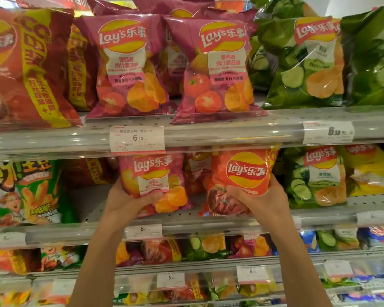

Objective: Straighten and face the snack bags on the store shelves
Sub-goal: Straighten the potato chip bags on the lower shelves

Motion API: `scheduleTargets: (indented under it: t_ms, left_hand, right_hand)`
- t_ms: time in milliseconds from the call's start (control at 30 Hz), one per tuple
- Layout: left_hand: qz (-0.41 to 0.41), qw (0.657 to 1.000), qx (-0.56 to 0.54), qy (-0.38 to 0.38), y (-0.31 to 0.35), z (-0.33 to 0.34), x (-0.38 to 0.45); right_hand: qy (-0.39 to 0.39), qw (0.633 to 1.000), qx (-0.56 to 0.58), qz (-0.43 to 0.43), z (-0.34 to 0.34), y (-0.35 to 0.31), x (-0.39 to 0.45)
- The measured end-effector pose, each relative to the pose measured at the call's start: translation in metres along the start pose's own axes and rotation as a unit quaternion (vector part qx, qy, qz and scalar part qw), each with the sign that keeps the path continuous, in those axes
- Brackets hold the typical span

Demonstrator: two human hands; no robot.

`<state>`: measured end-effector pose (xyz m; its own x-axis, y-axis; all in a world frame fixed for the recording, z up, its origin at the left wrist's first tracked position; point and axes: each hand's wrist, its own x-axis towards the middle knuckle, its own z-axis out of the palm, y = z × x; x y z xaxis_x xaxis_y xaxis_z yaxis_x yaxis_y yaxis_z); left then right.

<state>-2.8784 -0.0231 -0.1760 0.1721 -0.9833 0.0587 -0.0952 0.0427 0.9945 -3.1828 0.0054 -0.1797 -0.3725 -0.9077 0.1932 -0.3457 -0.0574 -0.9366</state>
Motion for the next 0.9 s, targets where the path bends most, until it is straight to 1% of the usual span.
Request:
scheduleTargets:
  t_ms: [100,200,400,533,733,800,900]
  left_hand:
    - [0.011,0.999,-0.019,-0.042,0.002,0.028,-0.007]
    - [0.014,0.997,-0.027,-0.067,-0.001,0.06,-0.01]
    - [0.027,0.998,0.021,-0.048,-0.006,0.113,-0.009]
    - [0.024,0.994,0.073,-0.084,-0.011,0.128,-0.008]
    - [0.036,0.979,0.166,-0.114,-0.018,0.123,-0.008]
    - [0.047,0.965,0.229,-0.116,-0.018,0.117,-0.015]
    - [0.089,0.937,0.324,-0.094,-0.02,0.098,-0.027]
  right_hand:
    - [0.015,1.0,0.019,0.009,-0.017,0.005,-0.007]
    - [0.038,0.999,0.03,0.015,-0.032,0.01,-0.014]
    - [0.071,0.997,0.038,0.013,-0.062,0.023,-0.028]
    - [0.038,0.998,0.05,0.014,-0.075,0.027,-0.032]
    - [-0.02,0.998,0.054,0.019,-0.074,0.029,-0.04]
    - [-0.042,0.997,0.067,0.025,-0.066,0.028,-0.045]
    - [-0.066,0.995,0.071,0.023,-0.052,0.025,-0.053]
